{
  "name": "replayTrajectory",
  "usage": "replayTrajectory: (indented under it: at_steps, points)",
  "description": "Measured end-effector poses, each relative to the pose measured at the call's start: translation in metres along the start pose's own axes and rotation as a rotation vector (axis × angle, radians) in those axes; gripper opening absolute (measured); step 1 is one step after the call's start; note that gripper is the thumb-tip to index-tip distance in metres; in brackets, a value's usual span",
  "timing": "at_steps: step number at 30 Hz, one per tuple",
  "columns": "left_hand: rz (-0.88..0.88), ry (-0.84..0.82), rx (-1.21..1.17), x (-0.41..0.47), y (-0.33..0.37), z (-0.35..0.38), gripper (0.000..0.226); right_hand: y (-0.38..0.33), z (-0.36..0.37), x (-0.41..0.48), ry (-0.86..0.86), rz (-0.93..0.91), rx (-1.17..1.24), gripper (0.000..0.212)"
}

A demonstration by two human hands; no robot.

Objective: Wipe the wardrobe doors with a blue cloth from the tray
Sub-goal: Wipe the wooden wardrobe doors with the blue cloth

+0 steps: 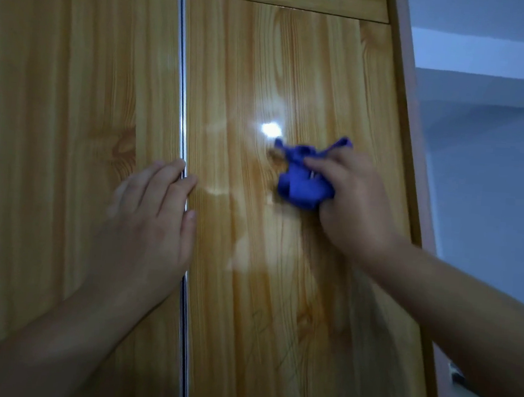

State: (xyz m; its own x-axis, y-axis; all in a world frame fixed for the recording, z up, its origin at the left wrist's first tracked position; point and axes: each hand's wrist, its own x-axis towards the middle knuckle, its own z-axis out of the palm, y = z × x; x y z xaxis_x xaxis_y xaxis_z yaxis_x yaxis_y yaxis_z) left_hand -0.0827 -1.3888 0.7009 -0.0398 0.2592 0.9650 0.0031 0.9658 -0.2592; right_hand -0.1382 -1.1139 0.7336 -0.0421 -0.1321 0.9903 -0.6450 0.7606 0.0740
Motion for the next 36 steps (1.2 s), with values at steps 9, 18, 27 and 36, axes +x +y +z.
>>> replayTrajectory:
  at_steps: [9, 18, 27, 36]
  points:
    - [-0.033, -0.017, -0.016, -0.001, 0.007, 0.0, 0.045, -0.011, 0.003, -0.115, -0.341, -0.281, -0.039, 0.049]
    - [0.024, 0.016, 0.0, -0.005, -0.002, 0.008, 0.045, 0.031, -0.016, 0.067, 0.024, -0.083, -0.112, 0.042]
    - [0.055, 0.084, 0.003, -0.007, -0.005, 0.016, 0.043, 0.048, -0.015, -0.011, 0.072, 0.077, -0.055, 0.041]
    - [0.057, 0.103, -0.047, -0.005, -0.012, 0.027, 0.045, 0.049, -0.009, -0.138, -0.212, -0.082, -0.043, 0.054]
